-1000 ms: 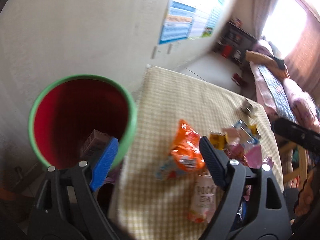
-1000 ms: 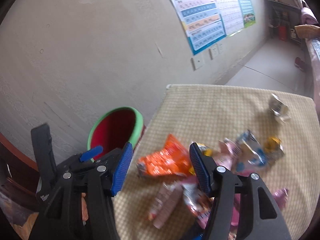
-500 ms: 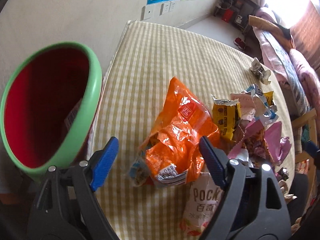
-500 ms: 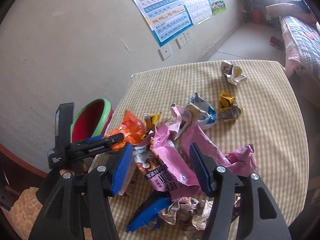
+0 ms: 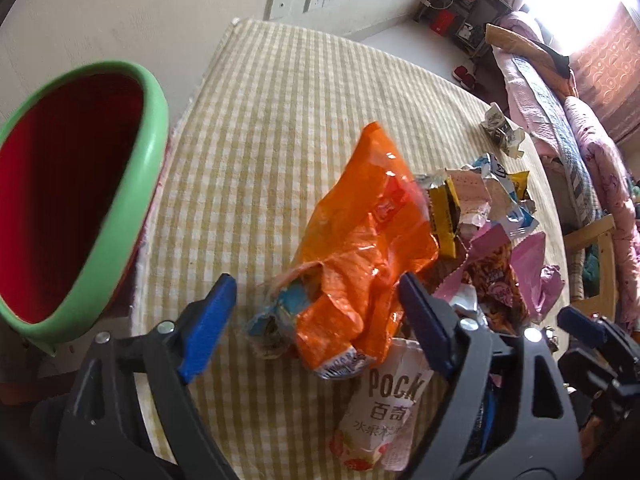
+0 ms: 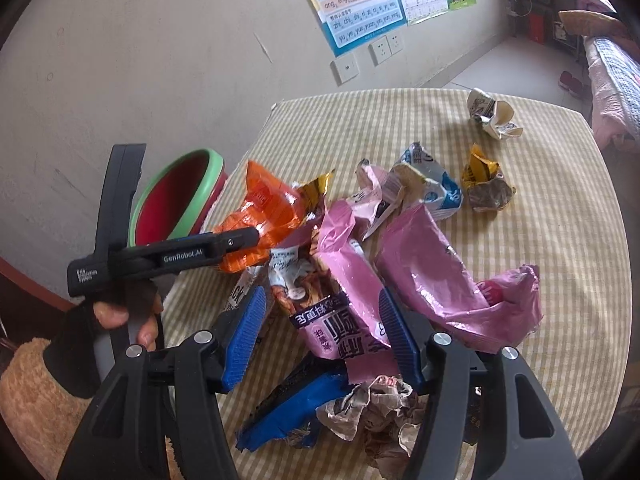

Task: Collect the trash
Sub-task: 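Grasp the orange bag with the left tool while the right tool grasps the pink wrapper, then drop the orange bag into the red bin with the left tool while the right tool drops the pink wrapper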

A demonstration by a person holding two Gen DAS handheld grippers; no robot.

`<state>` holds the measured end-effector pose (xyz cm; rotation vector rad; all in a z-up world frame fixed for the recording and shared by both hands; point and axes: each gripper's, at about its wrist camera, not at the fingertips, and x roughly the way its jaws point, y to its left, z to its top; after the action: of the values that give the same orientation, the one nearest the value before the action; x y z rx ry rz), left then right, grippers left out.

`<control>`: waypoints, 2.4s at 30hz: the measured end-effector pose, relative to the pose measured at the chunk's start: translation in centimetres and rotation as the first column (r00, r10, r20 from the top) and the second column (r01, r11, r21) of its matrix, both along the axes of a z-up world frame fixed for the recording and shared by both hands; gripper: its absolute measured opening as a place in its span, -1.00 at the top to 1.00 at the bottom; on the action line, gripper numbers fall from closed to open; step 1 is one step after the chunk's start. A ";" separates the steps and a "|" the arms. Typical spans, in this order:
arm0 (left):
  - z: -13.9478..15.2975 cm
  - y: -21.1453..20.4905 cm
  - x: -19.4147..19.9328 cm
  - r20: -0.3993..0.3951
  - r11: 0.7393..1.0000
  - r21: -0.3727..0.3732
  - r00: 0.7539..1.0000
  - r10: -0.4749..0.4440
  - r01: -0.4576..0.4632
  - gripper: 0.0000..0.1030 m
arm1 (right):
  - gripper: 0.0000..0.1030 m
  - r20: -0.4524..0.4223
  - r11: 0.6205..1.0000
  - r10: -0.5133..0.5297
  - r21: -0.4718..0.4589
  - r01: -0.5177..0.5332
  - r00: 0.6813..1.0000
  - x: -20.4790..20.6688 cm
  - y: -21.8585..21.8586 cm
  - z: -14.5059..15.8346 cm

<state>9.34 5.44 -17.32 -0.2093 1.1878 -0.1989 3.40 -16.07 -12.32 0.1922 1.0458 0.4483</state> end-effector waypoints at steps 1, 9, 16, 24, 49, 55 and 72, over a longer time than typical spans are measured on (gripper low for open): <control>0.0 0.1 0.0 0.000 1.000 -0.008 1.000 0.003 -0.003 -0.59 | -0.14 -0.004 1.000 0.003 -0.002 -0.003 1.000 0.0 0.1 -0.2; 0.4 -0.6 -1.0 0.021 0.999 -0.021 0.999 -0.032 0.032 -0.12 | -0.14 -0.037 0.996 0.056 -0.069 -0.059 0.998 0.9 1.8 -1.6; 2.1 -0.2 -2.9 0.085 0.999 -0.010 0.995 0.045 -0.045 0.09 | -0.33 -0.051 0.983 0.093 -0.155 -0.100 0.994 2.0 2.9 -2.9; 5.5 0.8 -5.4 0.209 0.983 0.073 0.966 0.150 -0.169 0.09 | -0.56 -0.099 0.968 0.126 -0.204 -0.144 0.987 2.9 3.7 -5.2; 12.2 3.0 -8.7 0.423 0.956 0.094 0.881 0.213 -0.276 0.09 | 0.41 0.133 0.996 -0.005 0.094 -0.008 0.991 0.7 2.1 5.0; 13.0 4.2 -9.2 0.441 0.945 0.090 0.863 0.246 -0.314 0.08 | 0.41 0.143 0.996 0.024 0.083 -0.036 0.989 0.9 4.1 5.9; 11.8 9.5 -9.3 0.421 0.896 0.100 0.834 0.357 -0.434 0.08 | 0.40 0.137 0.985 0.156 0.049 -0.164 0.978 2.3 11.9 5.7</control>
<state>0.02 14.91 -5.47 -0.2297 0.7314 0.2359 5.68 -4.18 -6.66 0.1297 0.9209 0.6310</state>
